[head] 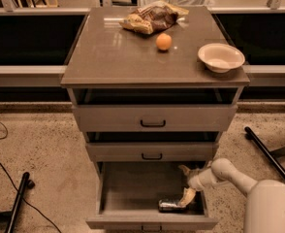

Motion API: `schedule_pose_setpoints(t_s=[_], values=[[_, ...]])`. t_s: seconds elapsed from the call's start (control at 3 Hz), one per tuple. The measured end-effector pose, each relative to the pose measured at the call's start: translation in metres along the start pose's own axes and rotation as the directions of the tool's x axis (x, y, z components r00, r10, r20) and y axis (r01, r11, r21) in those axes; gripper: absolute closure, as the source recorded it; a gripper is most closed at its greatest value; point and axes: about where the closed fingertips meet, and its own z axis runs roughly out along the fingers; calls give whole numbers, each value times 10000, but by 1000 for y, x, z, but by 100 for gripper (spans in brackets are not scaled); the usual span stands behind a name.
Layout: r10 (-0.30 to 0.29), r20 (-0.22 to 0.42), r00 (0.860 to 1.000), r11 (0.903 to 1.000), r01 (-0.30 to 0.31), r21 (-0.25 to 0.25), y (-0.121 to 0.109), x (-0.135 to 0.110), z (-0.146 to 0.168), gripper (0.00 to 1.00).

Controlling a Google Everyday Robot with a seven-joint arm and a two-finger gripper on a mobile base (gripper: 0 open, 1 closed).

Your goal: Place redbull can into bottom drawer

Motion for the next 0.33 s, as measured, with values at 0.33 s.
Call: schedule_pose_setpoints(t_s=[0.33], values=[[0, 0, 10000, 10000, 0, 0, 0, 0, 0, 0]])
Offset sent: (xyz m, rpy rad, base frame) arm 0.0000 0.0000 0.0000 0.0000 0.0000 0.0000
